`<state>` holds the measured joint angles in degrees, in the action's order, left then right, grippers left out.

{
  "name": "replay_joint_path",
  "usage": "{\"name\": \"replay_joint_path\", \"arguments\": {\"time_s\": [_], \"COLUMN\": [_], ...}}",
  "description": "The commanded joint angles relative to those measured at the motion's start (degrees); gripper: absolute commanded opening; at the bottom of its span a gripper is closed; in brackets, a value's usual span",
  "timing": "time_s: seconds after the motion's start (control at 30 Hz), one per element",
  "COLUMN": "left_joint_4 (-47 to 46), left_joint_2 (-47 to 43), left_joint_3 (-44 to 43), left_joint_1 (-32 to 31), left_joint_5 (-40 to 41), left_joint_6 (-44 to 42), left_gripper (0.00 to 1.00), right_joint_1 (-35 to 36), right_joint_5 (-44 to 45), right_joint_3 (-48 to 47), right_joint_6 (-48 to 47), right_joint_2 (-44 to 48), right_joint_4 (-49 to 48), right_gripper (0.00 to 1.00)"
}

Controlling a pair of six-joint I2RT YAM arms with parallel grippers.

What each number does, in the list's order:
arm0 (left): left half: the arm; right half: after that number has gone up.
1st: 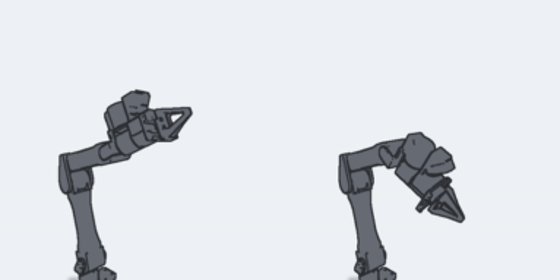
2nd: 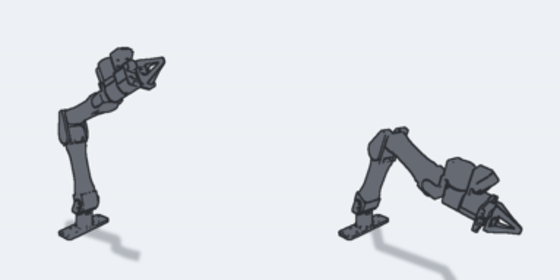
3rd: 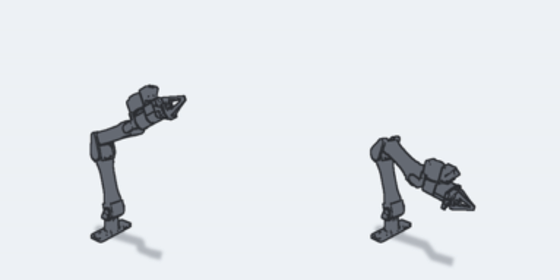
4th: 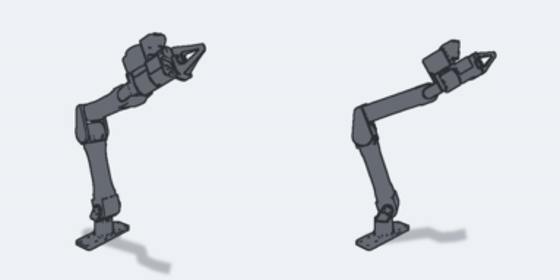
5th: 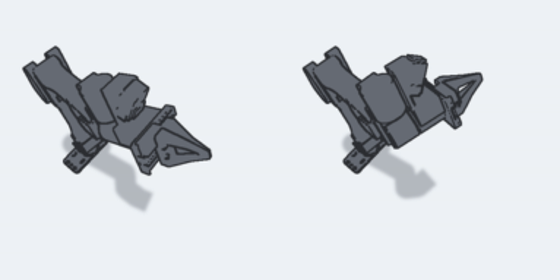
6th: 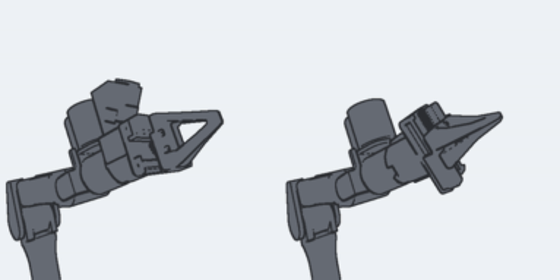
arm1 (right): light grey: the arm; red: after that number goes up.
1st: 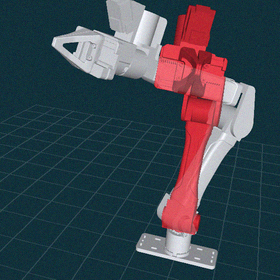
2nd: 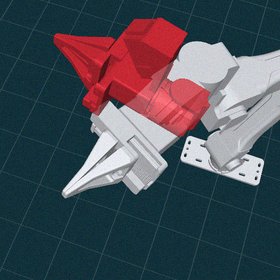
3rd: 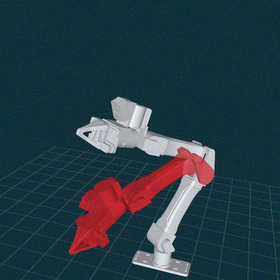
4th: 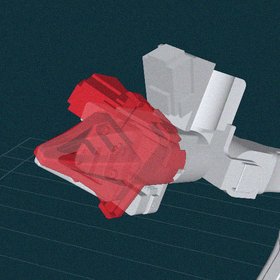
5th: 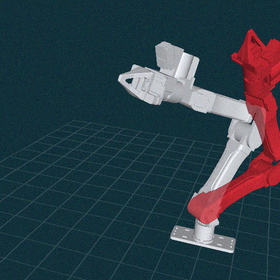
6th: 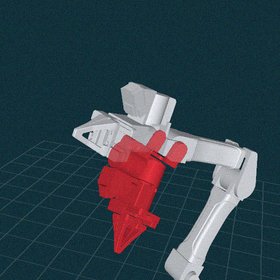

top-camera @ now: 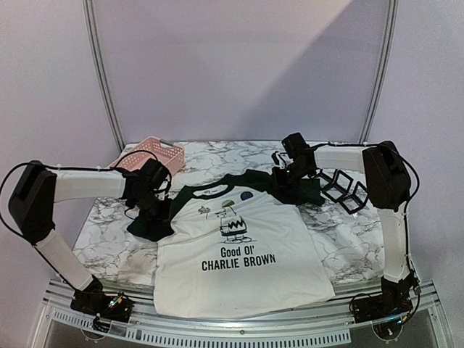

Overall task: Remove the brooch from the garment
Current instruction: Move the flattened clothing to the center of the board.

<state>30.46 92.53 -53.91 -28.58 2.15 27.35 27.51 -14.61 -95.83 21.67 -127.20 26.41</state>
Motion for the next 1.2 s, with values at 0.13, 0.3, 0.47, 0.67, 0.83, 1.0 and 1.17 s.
{"name": "replay_joint_path", "arguments": {"time_s": [0.13,0.3,0.47,0.67,0.83,1.0,1.17], "left_joint_4": [-0.8,0.4,4.2,10.4,14.0,13.5,10.3], "left_joint_2": [-12.5,-14.6,-18.0,-16.5,-6.8,1.8,6.3], "left_joint_3": [10.9,12.2,8.3,-4.3,-13.3,-16.9,-16.1], "left_joint_1": [2.4,2.6,2.7,2.7,2.6,1.6,1.3], "left_joint_5": [3.5,2.3,2.5,1.7,0.9,0.9,0.7], "left_joint_6": [7.4,7.4,5.6,-0.5,-5.8,-7.5,-7.6], "left_gripper": [0.00,0.11,0.60,0.87,0.91,0.91,0.90], "right_joint_1": [2.8,2.8,2.9,6.3,13.3,20.0,23.7], "right_joint_5": [-1.0,0.9,1.8,1.6,0.4,-3.5,-4.9], "right_joint_3": [-4.4,-3.0,1.5,8.8,11.3,12.5,12.6], "right_joint_6": [1.1,2.0,0.3,-4.2,-6.4,-4.2,-1.7], "right_joint_2": [-1.5,0.2,6.9,16.6,20.5,19.6,16.8], "right_joint_4": [-0.5,-0.6,-1.0,-4.5,-7.4,-13.2,-17.7], "right_gripper": [0.03,0.13,0.43,0.65,0.76,0.79,0.79]}}
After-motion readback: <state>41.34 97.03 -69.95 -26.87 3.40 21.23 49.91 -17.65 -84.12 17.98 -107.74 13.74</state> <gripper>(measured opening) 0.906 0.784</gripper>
